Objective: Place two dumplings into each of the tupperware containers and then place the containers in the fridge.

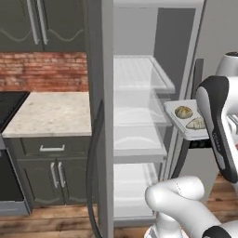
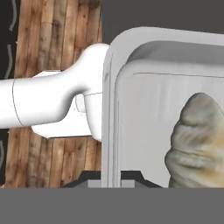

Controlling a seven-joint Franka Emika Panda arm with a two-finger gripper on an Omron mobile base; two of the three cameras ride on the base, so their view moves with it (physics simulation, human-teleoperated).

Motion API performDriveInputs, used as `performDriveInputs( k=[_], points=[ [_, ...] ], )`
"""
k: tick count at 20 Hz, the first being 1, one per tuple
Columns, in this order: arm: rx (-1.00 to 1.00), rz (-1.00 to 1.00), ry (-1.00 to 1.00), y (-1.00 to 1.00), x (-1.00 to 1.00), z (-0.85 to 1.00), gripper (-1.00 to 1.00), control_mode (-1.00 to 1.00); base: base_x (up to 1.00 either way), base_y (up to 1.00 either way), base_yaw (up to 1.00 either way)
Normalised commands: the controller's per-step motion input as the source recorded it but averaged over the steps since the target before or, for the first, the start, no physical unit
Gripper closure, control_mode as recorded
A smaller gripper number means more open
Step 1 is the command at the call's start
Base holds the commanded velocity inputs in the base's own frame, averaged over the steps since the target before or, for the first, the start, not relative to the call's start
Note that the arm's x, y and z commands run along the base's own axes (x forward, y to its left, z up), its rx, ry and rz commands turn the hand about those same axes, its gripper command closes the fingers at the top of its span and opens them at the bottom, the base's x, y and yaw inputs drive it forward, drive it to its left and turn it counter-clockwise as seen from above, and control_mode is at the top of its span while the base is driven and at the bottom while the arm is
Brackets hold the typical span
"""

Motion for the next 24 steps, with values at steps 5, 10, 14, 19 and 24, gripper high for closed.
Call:
performDriveInputs(
  k=[5,10,14,19,24],
  points=[
    [0.0,0.0,0.0,0.0,0.0,0.0,1.0,1.0,0.49,0.13,0.06],
    [0.0,0.0,0.0,0.0,0.0,0.0,1.0,1.0,0.17,0.35,0.11],
    [0.0,0.0,0.0,0.0,0.0,0.0,1.0,1.0,0.39,0.11,0.11],
    [0.0,0.0,0.0,0.0,0.0,0.0,1.0,1.0,0.37,0.0,0.03],
    [0.0,0.0,0.0,0.0,0.0,0.0,1.0,1.0,0.17,0.27,0.0]
  ],
)
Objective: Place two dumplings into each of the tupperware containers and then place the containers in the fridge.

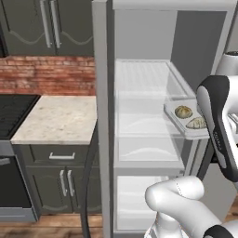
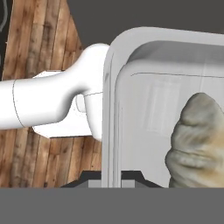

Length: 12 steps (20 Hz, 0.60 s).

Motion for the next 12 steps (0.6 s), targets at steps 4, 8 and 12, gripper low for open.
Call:
performDriveInputs(
  k=[4,8,12],
  points=[
    [0.0,0.0,0.0,0.0,0.0,0.0,1.0,1.0,0.2,0.29,-0.11],
    [0.0,0.0,0.0,0.0,0.0,0.0,1.0,1.0,0.33,0.36,-0.18],
    [0.0,0.0,0.0,0.0,0.0,0.0,1.0,1.0,0.24,0.56,-0.18]
  ],
)
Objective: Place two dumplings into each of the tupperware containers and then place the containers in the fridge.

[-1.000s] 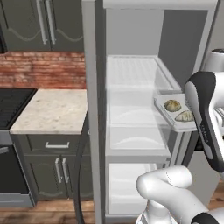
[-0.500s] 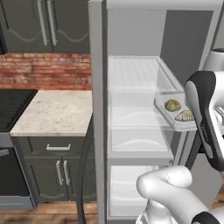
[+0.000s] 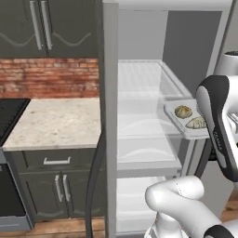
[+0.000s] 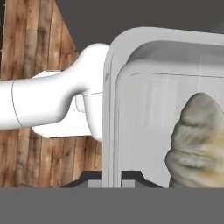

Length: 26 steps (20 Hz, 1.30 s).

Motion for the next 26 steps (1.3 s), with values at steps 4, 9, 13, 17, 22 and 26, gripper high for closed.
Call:
performDriveInputs(
  k=[4,9,13,17,22,26],
  points=[
    [0.0,0.0,0.0,0.0,0.0,0.0,1.0,1.0,0.06,0.58,-0.15],
    [0.0,0.0,0.0,0.0,0.0,0.0,1.0,1.0,0.03,0.24,-0.04],
    [0.0,0.0,0.0,0.0,0.0,0.0,1.0,1.0,0.0,0.0,0.0],
    [0.0,0.0,-0.08,0.0,0.0,0.04,1.0,-1.0,0.0,0.0,0.0],
    [0.0,0.0,-0.38,0.16,0.03,0.33,1.0,-1.0,0.0,0.0,0.0],
    [0.0,-0.05,-0.25,0.25,0.71,0.43,1.0,-1.0,0.0,0.0,0.0]
  ],
)
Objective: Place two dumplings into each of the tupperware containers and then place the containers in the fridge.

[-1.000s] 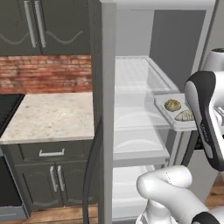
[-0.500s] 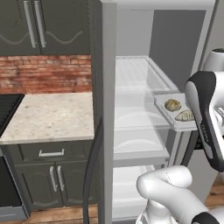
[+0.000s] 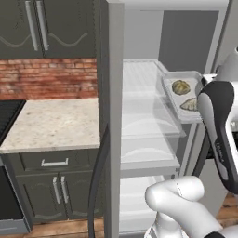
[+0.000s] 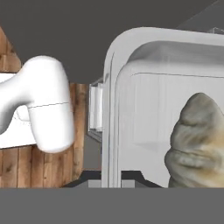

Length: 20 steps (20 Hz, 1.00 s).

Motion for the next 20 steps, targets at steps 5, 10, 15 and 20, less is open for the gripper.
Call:
performDriveInputs(
  k=[5,10,15,20],
  points=[
    [0.03,-0.09,-0.01,0.01,1.0,0.22,1.0,-1.0,0.0,0.0,0.0],
    [0.01,-0.08,0.0,0.0,1.0,0.03,1.0,-1.0,0.0,0.0,0.0],
    [0.0,-0.05,0.0,0.0,1.0,0.0,1.0,-1.0,0.0,0.0,0.0],
    [0.01,-0.03,0.0,-0.1,1.0,0.0,1.0,-1.0,0.0,0.0,0.0]
  ],
)
